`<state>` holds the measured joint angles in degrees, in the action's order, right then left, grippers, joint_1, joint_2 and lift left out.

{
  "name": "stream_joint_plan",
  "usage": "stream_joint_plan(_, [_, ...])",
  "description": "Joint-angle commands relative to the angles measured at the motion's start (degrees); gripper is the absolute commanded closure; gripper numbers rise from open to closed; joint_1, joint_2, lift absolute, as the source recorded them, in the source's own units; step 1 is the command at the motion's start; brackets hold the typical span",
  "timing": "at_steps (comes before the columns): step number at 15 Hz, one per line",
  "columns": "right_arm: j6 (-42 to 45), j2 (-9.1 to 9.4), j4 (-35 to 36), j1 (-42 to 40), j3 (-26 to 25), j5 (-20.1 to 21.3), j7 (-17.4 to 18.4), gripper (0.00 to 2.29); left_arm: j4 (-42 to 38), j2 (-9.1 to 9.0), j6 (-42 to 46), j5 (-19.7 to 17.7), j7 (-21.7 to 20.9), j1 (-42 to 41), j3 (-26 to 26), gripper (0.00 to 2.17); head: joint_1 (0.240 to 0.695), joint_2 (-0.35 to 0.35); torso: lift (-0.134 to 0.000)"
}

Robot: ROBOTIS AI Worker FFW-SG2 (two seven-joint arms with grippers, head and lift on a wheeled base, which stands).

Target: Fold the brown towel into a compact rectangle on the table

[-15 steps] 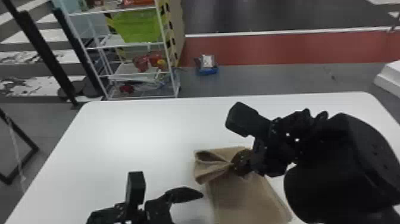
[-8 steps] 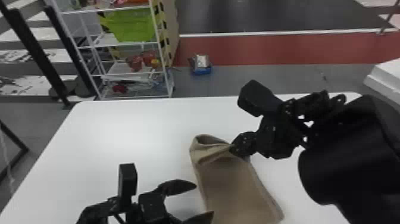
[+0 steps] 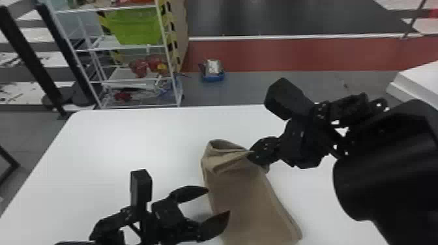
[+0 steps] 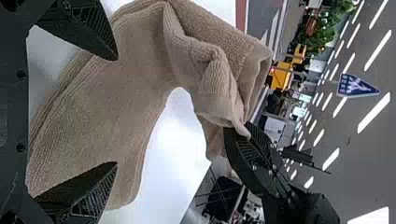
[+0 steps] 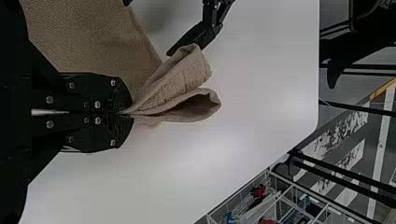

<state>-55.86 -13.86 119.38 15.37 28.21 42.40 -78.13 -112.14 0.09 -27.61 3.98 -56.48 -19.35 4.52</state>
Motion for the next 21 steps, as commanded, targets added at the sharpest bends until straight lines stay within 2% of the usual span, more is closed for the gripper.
stream_joint_plan(1, [-0.36, -0.38, 1.82, -0.60, -0.43, -0.48, -0.19, 1.18, 0.61, -0.24, 0.93, 1.82, 2.25, 0.28, 0.13, 0.09, 0.695, 0.075, -0.123])
stream_joint_plan(5, [-0.36, -1.43, 3.66, -1.74, -1.31, -1.09, -0.19, 1.18, 2.54, -0.24, 1.29, 3.14, 5.33, 2.22, 0.75, 0.09, 0.695, 0.092, -0.123])
stream_joint_plan(16, [-1.06, -1.78, 7.36, -3.24, -1.49, -1.36, -0.19, 1.18, 9.66, -0.24, 0.05, 4.90, 10.78, 9.42, 0.13, 0.09, 0.695, 0.112, -0.123])
stream_joint_plan(21, [-1.94, -3.63, 10.17, -5.17, -1.75, -2.15, -0.19, 1.18, 11.86, -0.24, 0.05, 6.13, 11.39, 11.62, 0.13, 0.09, 0.695, 0.118, -0.123])
